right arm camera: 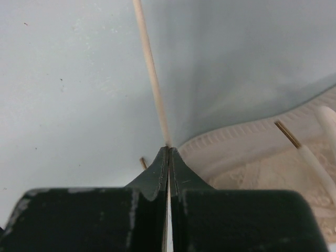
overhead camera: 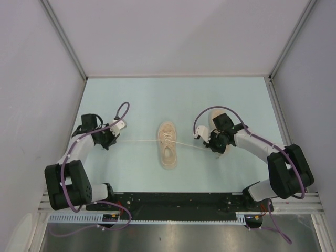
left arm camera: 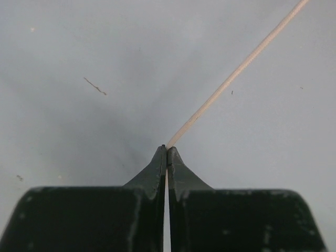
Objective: Tie the shoes
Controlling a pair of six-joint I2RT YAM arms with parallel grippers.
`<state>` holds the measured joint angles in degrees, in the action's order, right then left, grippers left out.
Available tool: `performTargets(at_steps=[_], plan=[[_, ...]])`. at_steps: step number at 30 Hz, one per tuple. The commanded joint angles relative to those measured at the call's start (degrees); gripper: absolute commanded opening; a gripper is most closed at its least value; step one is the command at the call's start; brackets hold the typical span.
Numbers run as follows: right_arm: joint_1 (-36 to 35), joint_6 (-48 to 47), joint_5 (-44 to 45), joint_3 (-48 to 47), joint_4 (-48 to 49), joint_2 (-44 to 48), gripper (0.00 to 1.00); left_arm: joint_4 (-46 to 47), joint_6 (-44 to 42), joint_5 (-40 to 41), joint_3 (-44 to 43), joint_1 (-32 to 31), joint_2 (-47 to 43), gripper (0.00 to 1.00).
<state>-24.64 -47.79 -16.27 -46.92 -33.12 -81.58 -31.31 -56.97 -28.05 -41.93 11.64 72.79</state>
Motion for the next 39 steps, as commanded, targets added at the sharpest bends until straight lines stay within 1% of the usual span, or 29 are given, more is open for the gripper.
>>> performTargets(at_steps=[1, 4, 5, 6, 7, 8, 9, 10, 11, 12, 13, 14, 15, 17, 19, 20, 21, 24, 27, 29, 32, 37, 39], plan=[[-2.77, 2.26, 2.91, 0.16, 3.33, -2.0, 0.0, 3.7, -1.57, 3.88, 1.94, -1.17, 2.88, 0.0], [-4.44, 2.79, 3.18, 0.07, 4.21, -3.58, 0.0, 4.41, -2.0, 4.14, 3.87, -4.16, 4.36, 0.0], [-4.88, 3.05, 3.09, 0.07, 4.47, -4.19, 0.06, 4.33, -1.83, 4.58, 4.05, -5.13, 4.9, 0.0], [-5.24, 3.23, 3.18, 0.07, 4.47, -4.37, 0.12, 4.07, -0.87, 4.93, 3.79, -7.4, 5.6, 0.0], [-5.67, 3.4, 3.0, -0.02, 4.56, -4.46, 0.18, 3.19, -0.17, 5.2, 2.92, -8.29, 6.65, 0.06], [-6.2, 3.67, 2.48, -0.63, 3.86, -4.2, 0.37, 2.49, 0.36, 4.59, 2.39, -8.91, 6.92, 0.14], [-6.38, 3.93, 2.3, -1.15, 3.42, -4.03, 0.46, 1.87, 1.33, 3.54, 1.86, -9.26, 6.75, 0.31], [-6.38, 4.45, 2.04, -1.6, 3.16, -3.59, 0.53, 0.82, 1.6, 2.4, 1.07, -9.27, 6.57, 0.37], [-5.95, 5.94, 1.16, -2.9, 2.54, -3.32, 0.62, 0.29, 1.42, 0.39, 0.8, -9.27, 5.27, 0.4], [-5.51, 6.56, 0.37, -3.61, 2.28, -2.19, 0.64, -0.41, 0.29, -1.02, 0.54, -9.27, 4.38, 0.44], [-5.07, 7.35, -0.59, -4.32, 1.93, -1.66, 0.65, -2.33, -0.76, -2.69, 0.1, -9.18, 2.89, 0.46], [-3.93, 9.1, -2.86, -5.11, 1.66, -1.04, 0.66, -3.4, -2.08, -7.58, -0.08, -9.0, 0.1, 0.47], [-3.49, 10.16, -4.19, -6.25, 1.57, -0.17, 0.68, -4.19, -4.62, -9.54, -0.08, -9.09, -1.5, 0.51], [-3.04, 11.4, -7.35, -7.22, 1.48, 0.28, 0.68, -4.38, -5.52, -13.85, 0.01, -9.7, -3.62, 0.54], [-3.83, 12.63, -8.25, -8.1, 2.01, -0.59, 0.67, -3.15, -4.82, -13.96, -0.43, -13.29, -4.33, 0.54], [-4.09, 13.59, -9.12, -8.36, 3.14, -1.12, 0.66, -2.01, -4.38, -13.7, -0.69, -14.61, -3.81, 0.53], [-4.53, 15.17, -9.82, -8.72, 3.5, -1.91, 0.65, -1.65, -2.55, -13.52, -1.04, -17.15, -2.15, 0.52], [-4.45, 18.16, -12.73, -9.77, 5.52, -4.72, 0.63, -1.12, 1.67, -14.48, -2.89, -21.38, 1.29, 0.52], [-4.45, 21.15, -14.66, -10.04, 7.28, -7.18, 0.6, 1.15, 5.01, -14.49, -2.81, -24.46, 4.63, 0.51], [-4.45, 23.08, -15.71, -10.13, 8.59, -8.59, 0.58, 2.13, 6.16, -13.35, -2.02, -25.96, 6.74, 0.5], [-4.54, 25.37, -16.86, -10.21, 10.09, -9.82, 0.56, 3.01, 8.1, -13.69, -1.84, -27.37, 9.72, 0.49], [-4.54, 27.75, -18.18, -10.3, 11.24, -12.02, 0.53, 6.51, 12.14, -14.75, -1.57, -28.25, 11.67, 0.47], [-4.54, 28.62, -18.62, -10.3, 11.94, -12.63, 0.52, 7.49, 13.37, -14.84, -1.57, -28.77, 12.28, 0.45]])
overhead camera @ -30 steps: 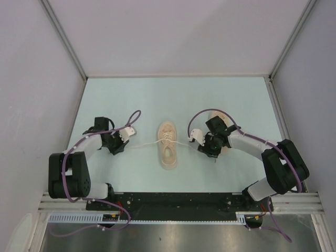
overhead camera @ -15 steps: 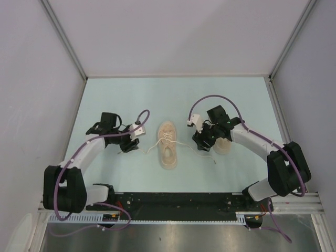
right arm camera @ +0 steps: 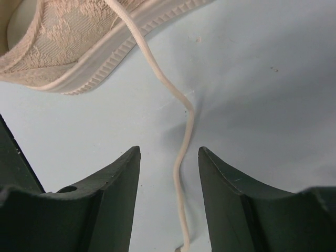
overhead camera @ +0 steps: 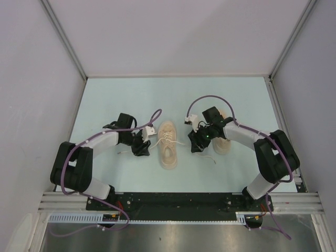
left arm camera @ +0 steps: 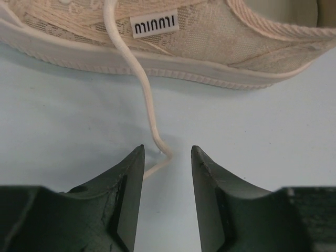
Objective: Tie the shoes
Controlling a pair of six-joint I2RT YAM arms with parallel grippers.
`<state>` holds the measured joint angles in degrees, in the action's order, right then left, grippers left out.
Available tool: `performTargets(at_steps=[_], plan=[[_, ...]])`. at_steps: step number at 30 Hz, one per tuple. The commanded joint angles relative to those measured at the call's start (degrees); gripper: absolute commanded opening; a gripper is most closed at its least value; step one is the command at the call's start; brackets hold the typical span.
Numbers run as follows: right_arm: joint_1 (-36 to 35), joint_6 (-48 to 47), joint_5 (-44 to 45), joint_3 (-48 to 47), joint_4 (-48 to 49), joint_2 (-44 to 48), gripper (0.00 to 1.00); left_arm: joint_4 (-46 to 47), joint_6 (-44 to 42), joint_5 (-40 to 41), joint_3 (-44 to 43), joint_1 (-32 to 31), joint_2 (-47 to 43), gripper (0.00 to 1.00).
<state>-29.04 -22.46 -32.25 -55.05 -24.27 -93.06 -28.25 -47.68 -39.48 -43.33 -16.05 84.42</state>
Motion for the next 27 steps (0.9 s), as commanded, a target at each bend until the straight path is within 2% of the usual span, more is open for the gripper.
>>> performTargets(at_steps=[1, 5, 8, 9, 10, 14, 18, 27], plan=[[-0.14, 3.56, -2.64, -2.17, 3.53, -1.34, 0.52, 5.91, 4.61, -3.23, -0.26, -1.35, 0.83, 0.45], [-0.23, 4.62, -2.64, -2.17, 5.98, -2.04, 0.52, 8.47, 6.46, -2.09, -0.35, -1.87, 2.06, 0.42], [-0.49, 4.7, -2.47, -2.17, 6.34, -2.66, 0.5, 8.65, 6.9, -1.74, -0.96, -1.96, 2.85, 0.16], [-0.49, 4.7, -2.47, -2.17, 6.26, -2.83, 0.49, 8.74, 6.99, -1.82, -1.05, -1.96, 2.68, 0.04], [-0.41, 4.53, -2.38, -2.17, 6.17, -3.18, 0.49, 8.83, 6.99, -1.82, -1.05, -1.96, 1.81, 0.0], [-0.5, 4.88, -2.64, -2.17, 6.69, -3.71, 0.5, 9.26, 8.04, -4.8, -1.49, -1.96, -2.76, 0.0], [-0.67, 5.67, -3.08, -2.17, 7.66, -4.41, 0.53, 16.1, 16.8, -8.15, -0.27, -2.14, -7.07, 0.0], [-0.32, 9.0, -4.05, -2.17, 9.5, -5.91, 0.52, 39.22, 34.83, -7.19, 3.25, -3.63, -7.34, 0.0]])
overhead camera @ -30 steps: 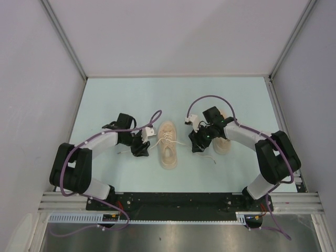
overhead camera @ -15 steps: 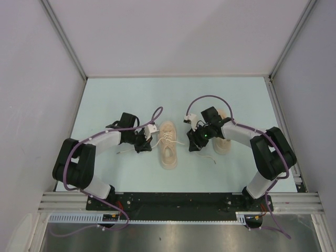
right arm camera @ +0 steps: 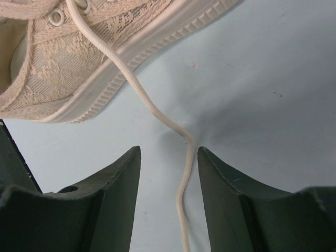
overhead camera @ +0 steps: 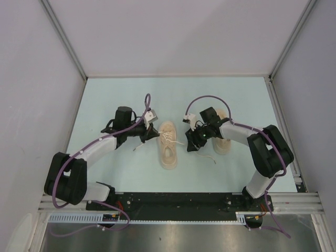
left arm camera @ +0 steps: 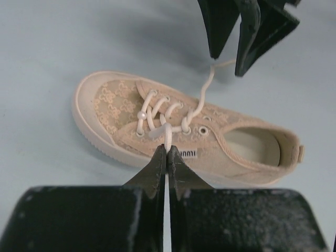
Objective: Tie the shoes
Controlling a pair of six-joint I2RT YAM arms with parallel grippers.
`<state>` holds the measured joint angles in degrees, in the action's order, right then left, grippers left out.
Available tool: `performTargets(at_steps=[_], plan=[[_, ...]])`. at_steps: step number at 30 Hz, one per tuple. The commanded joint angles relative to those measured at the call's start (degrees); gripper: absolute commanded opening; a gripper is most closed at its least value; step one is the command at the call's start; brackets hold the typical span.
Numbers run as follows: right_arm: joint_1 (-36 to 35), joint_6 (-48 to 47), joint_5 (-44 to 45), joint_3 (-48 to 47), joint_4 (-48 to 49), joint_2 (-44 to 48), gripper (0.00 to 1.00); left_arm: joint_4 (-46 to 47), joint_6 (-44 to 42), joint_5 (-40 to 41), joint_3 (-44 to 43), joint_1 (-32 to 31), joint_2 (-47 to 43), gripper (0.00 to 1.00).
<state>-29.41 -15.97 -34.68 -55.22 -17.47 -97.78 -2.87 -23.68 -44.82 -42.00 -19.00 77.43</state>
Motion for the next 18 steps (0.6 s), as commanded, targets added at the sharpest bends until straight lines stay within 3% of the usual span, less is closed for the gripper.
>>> performTargets(at_steps=[1, 4, 9, 18], plan=[[0.05, 2.78, -1.8, -2.0, 2.88, -1.62, 0.51, 15.51, 12.24, -1.5, 2.27, -0.77, -0.17, 0.0], [0.14, 3.66, -2.32, -2.0, 3.41, -2.41, 0.49, 19.31, 17.17, -1.67, 2.36, -1.03, 0.62, 0.0], [0.4, 3.58, -1.19, -2.0, 2.36, -2.24, 0.51, 17.38, 15.86, -2.2, 2.01, -1.47, 0.27, 0.0], [0.67, -0.55, 6.62, -2.08, -11.07, 0.83, 0.53, 16.32, 14.28, -2.64, 2.54, -1.47, -0.26, 0.0]])
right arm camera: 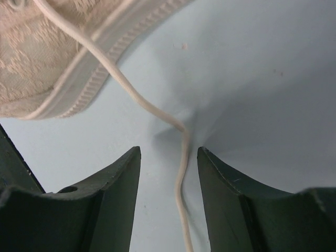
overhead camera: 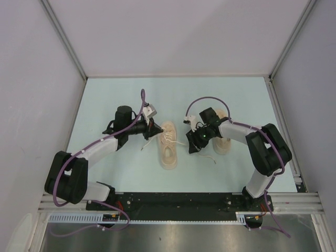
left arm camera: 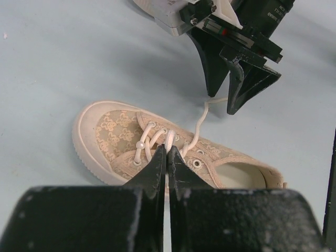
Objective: Tie the shoes
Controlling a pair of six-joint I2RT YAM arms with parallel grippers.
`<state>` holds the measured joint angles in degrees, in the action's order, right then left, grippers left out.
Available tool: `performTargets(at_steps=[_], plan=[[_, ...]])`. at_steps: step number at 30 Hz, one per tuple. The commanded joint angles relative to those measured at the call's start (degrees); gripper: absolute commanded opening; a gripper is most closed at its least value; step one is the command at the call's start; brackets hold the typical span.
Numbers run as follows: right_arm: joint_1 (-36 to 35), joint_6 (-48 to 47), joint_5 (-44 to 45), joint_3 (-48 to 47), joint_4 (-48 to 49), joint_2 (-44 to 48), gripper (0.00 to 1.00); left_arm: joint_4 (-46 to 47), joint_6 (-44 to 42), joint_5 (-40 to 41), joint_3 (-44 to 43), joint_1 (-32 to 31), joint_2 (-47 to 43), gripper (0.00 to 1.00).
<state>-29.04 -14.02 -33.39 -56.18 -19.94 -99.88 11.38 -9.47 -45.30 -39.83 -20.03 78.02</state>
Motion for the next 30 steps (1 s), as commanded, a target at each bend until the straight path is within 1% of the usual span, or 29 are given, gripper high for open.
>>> performTargets(at_steps=[1, 6, 9, 16, 19, 22, 23, 24, 25, 27, 30], plan=[[0.21, -2.85, 6.39, -1.12, -9.49, 3.54, 0.53, 1.9, 0.07, -2.08, 0.28, -0.45, -0.85, 0.0], [0.38, -6.8, 12.02, -1.03, -14.85, 7.49, 0.54, 1.46, -0.54, -2.34, 0.11, -0.45, -0.94, 0.0], [0.03, -9.08, 13.43, -0.6, -17.22, 8.03, 0.53, 1.28, -0.72, -2.51, -0.07, -0.45, -0.94, 0.0], [-3.13, -10.06, 14.93, 1.86, -18.46, 6.98, 0.5, 0.58, -1.51, -2.6, -0.86, -0.45, -0.94, 0.0], [-4.18, -10.06, 17.12, 3.44, -17.76, 7.33, 0.45, 0.49, -1.6, -2.6, -0.77, -0.45, -1.2, 0.0], [-4.36, -10.06, 20.2, 3.89, -17.06, 7.85, 0.25, 0.49, -1.77, -3.21, -0.51, -0.45, -1.55, 0.0], [-4.27, -9.97, 20.81, 3.89, -16.19, 9.07, 0.09, 0.49, -2.04, -3.39, -0.42, -0.53, -1.73, 0.0], [-4.19, -9.89, 21.34, 3.8, -15.31, 9.87, 0.02, 0.4, -2.39, -3.48, -0.07, -0.53, -1.73, 0.0], [-3.84, -9.71, 21.78, 3.63, -14.43, 10.92, 0.0, 0.23, -3.17, -3.39, 0.11, -0.53, -1.9, 0.0], [-2.7, -9.71, 21.62, 1.26, -12.58, 12.86, 0.0, -0.21, -5.01, -3.74, 0.63, -0.53, -2.69, 0.0], [1.61, -7.43, 16.79, -2.68, -8.72, 13.74, 0.0, -1.53, -8.61, -5.32, 1.34, -0.62, -4.19, 0.0]])
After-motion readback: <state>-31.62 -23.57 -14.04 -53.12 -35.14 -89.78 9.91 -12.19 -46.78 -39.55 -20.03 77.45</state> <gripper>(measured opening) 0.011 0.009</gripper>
